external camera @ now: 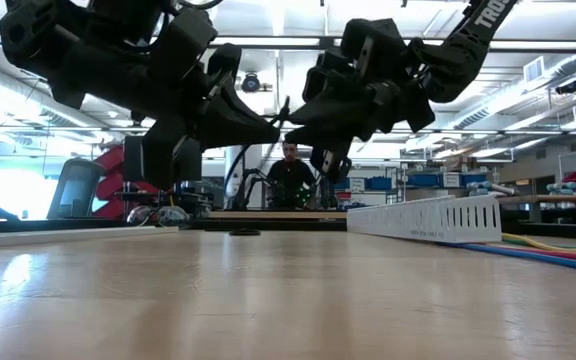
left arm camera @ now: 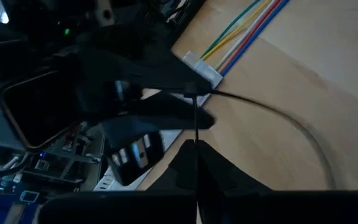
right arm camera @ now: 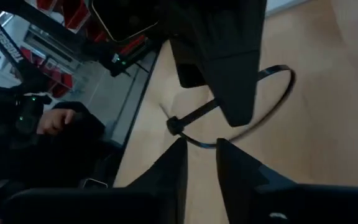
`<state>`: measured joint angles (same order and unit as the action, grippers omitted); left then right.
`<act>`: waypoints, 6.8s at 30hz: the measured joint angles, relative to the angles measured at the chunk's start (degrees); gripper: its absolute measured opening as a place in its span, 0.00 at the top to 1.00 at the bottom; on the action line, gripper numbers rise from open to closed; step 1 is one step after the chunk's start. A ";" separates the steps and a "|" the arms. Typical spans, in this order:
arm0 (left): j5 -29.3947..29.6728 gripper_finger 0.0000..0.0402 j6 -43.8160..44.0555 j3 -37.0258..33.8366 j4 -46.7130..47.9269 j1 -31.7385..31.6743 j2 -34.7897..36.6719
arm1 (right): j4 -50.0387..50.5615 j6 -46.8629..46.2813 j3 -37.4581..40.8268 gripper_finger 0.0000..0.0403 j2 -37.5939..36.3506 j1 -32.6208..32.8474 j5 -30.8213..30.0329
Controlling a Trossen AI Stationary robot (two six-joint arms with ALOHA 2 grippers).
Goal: Ziptie cables
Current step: Prepare the black zip tie
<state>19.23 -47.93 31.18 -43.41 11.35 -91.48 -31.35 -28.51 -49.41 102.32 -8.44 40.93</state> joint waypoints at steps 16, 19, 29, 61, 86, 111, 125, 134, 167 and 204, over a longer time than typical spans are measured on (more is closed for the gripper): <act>-11.35 1.00 3.37 -4.26 -6.09 -5.57 0.02 | 10.64 16.70 0.00 0.75 0.02 -9.02 3.69; -13.60 1.00 3.85 -5.57 -10.79 -6.74 0.04 | 7.21 17.70 0.00 0.75 0.02 -7.88 4.52; -16.01 1.00 6.67 -7.17 -13.28 -8.97 0.04 | -9.44 19.18 -0.02 0.75 0.02 -2.49 -2.32; -15.54 1.00 8.20 -7.17 -14.15 -9.14 0.02 | -9.26 16.78 0.00 0.87 0.04 -4.38 5.46; -14.73 1.00 10.96 -6.97 -14.12 -10.52 0.00 | -11.92 16.72 0.00 0.90 0.04 -3.61 -0.07; -15.43 1.00 12.36 -6.88 -10.79 -10.49 -0.02 | -16.37 19.75 -0.02 1.00 0.04 -5.60 -8.84; -16.50 1.00 10.70 -6.97 -15.38 -9.28 0.00 | -13.65 13.70 0.82 1.00 -0.04 -10.68 5.11; -20.31 1.00 18.71 -12.55 -29.97 -8.94 0.02 | 5.28 33.11 11.16 1.00 -15.99 -4.48 -24.85; -46.72 1.00 36.61 -5.86 -1.79 -15.87 -0.02 | 24.88 72.39 -11.17 0.75 -2.95 15.76 -49.29; -44.64 1.00 42.49 -3.21 1.56 -17.05 0.00 | 24.52 79.67 -11.61 0.82 -2.93 15.71 -47.21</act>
<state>-25.41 -5.44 27.97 -41.85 -5.69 -91.48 -6.83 51.16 -61.01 99.39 7.27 -6.28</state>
